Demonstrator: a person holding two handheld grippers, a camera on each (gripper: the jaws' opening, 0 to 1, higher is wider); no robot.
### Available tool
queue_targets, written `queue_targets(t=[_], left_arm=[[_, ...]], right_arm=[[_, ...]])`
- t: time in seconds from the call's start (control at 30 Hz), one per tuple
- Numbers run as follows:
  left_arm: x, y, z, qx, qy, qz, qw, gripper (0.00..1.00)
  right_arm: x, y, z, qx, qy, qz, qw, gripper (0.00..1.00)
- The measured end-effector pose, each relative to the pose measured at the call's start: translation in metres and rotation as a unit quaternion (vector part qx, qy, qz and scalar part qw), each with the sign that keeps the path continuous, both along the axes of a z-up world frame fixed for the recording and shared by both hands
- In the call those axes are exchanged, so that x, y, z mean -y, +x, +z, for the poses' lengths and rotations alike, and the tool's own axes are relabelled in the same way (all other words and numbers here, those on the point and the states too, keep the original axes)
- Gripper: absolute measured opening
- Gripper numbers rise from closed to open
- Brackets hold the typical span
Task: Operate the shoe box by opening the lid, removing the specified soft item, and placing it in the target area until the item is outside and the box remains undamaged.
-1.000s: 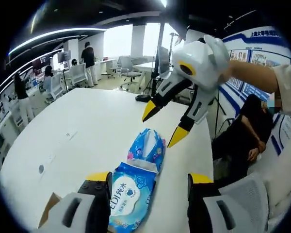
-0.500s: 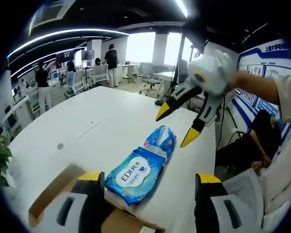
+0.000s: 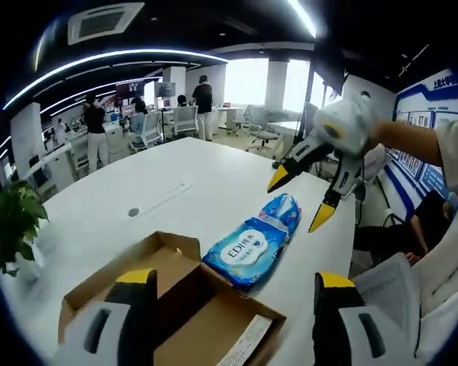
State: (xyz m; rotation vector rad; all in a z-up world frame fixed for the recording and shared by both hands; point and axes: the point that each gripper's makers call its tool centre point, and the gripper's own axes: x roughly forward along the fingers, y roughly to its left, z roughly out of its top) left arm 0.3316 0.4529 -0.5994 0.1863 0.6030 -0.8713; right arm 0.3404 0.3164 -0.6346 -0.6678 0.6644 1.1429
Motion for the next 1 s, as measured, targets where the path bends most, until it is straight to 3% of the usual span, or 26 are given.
queue_targets(t=[0.47, 0.77, 1.0], left_arm=[[-0.074, -0.001, -0.008, 0.008, 0.005, 0.078, 0.9969, 0.90], [-0.132, -0.005, -0.026, -0.003, 0.022, 0.147, 0.9888, 0.88], [-0.162, -0.010, -0.036, -0.012, 0.018, 0.179, 0.9837, 0.86]], right_arm=[[-0.044, -0.004, -0.008, -0.011, -0.002, 0.050, 0.9987, 0.56], [-0.065, -0.008, -0.014, -0.014, -0.004, 0.079, 0.9968, 0.56], [-0.079, -0.010, -0.020, -0.014, -0.007, 0.097, 0.9952, 0.57]])
